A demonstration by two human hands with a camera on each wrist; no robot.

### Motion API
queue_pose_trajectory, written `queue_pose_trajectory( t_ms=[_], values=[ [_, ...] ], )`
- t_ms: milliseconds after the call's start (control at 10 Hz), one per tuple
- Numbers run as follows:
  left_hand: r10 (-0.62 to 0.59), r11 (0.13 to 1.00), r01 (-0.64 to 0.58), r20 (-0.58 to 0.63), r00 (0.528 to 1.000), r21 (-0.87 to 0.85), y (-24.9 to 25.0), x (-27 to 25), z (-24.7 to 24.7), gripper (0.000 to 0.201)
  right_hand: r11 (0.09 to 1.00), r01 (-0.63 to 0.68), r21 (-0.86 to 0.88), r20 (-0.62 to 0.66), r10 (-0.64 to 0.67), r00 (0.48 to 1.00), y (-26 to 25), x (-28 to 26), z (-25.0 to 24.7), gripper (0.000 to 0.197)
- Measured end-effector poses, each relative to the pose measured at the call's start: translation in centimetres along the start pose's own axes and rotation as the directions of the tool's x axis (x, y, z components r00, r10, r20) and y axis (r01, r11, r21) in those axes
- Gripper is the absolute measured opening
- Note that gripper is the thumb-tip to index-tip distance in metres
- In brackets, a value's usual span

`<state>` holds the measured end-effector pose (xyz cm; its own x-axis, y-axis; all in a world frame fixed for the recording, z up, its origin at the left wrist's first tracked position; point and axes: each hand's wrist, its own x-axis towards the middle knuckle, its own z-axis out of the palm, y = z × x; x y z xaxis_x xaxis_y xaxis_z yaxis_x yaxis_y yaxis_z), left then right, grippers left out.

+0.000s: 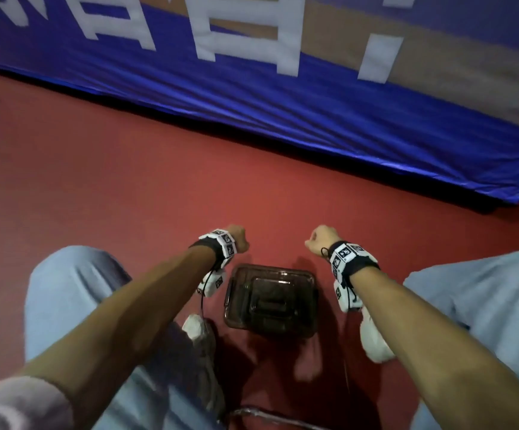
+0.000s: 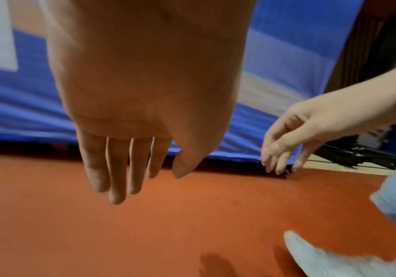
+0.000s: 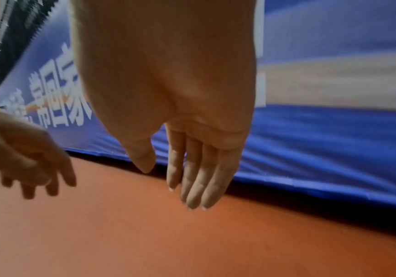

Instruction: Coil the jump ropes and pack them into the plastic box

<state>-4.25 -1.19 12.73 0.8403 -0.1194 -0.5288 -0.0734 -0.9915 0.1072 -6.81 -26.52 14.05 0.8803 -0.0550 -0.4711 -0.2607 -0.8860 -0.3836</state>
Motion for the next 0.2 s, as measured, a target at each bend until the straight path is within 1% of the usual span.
queue_pose_trajectory(
  t_ms=[100, 200],
  values=[
    [0.062, 0.997, -0.054, -0.143, 0.988, 0.057, 2.7, -1.7, -9.4, 0.039, 0.989, 0.125, -0.076, -0.097, -0.132, 0.986, -4.0, -0.9, -8.1, 0.024],
    [0.107, 0.994, -0.093, -0.284, 0.953, 0.062, 5.1, -3.3, -19.2, 0.042, 0.967, 0.195, -0.167, -0.144, -0.219, 0.965, -8.6, -2.4, -18.0, 0.029]
  ],
)
